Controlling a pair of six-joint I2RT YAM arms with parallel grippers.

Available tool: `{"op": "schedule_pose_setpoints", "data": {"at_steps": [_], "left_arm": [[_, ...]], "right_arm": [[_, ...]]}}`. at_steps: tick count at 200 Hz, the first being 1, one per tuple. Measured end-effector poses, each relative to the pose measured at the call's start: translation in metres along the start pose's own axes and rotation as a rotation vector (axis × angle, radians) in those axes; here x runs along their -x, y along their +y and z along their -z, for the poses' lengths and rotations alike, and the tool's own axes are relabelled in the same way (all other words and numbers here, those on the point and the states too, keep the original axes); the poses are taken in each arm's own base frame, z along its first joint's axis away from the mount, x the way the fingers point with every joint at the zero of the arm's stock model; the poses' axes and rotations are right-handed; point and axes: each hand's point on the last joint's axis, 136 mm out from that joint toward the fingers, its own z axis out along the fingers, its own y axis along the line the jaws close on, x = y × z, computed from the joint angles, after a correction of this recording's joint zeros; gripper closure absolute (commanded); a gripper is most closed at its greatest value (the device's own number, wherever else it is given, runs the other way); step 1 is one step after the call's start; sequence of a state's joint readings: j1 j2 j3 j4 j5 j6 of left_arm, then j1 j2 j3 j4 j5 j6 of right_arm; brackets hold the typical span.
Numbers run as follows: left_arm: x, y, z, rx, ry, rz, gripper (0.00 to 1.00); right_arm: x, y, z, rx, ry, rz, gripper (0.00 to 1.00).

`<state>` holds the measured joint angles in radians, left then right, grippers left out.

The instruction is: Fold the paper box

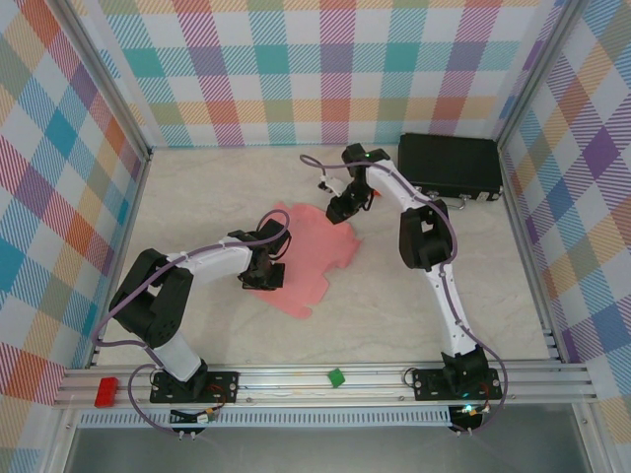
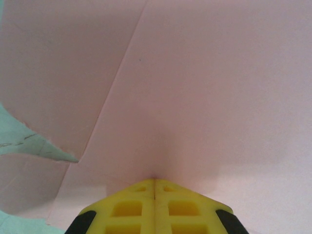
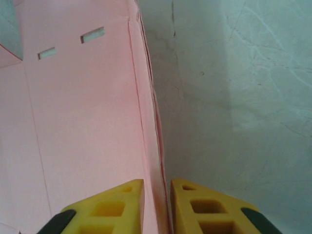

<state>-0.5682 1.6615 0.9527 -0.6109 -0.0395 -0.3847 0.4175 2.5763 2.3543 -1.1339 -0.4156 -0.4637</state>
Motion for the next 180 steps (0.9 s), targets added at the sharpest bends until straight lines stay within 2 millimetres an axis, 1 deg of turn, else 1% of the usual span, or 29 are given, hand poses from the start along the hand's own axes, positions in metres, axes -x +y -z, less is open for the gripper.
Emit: {"op": "schedule_pose_setpoints", "data": {"at_steps": [25, 44, 64, 86, 103, 124, 148, 180], "left_arm": [[0.0, 0.0, 0.0, 0.0, 0.0, 0.0, 1.0], [0.001, -0.001, 0.0, -0.002, -0.003, 0.001, 1.0], [0.002, -0.001, 0.0, -0.006, -0.01, 0.012, 1.0], [0.007, -0.004, -0.001, -0.021, -0.03, 0.028, 1.0], [0.014, -0.009, -0.003, -0.038, -0.055, 0.054, 1.0], [0.023, -0.014, -0.005, -0.063, -0.087, 0.087, 1.0], [0.033, -0.023, -0.007, -0.099, -0.119, 0.125, 1.0], [0.051, -0.034, -0.009, -0.149, -0.174, 0.165, 1.0]], "right_arm": [[-0.003, 0.001, -0.004, -0.012, 0.008, 0.028, 0.87], [-0.006, 0.005, 0.001, -0.033, 0.007, 0.057, 0.89], [-0.005, 0.01, 0.01, -0.075, -0.014, 0.101, 0.89], [0.002, 0.013, 0.025, -0.134, -0.054, 0.157, 0.9], [0.009, 0.015, 0.036, -0.191, -0.085, 0.202, 0.9], [0.016, 0.016, 0.046, -0.258, -0.114, 0.26, 0.9], [0.019, 0.013, 0.052, -0.342, -0.133, 0.315, 0.89], [0.03, 0.009, 0.06, -0.467, -0.179, 0.382, 0.89]]}}
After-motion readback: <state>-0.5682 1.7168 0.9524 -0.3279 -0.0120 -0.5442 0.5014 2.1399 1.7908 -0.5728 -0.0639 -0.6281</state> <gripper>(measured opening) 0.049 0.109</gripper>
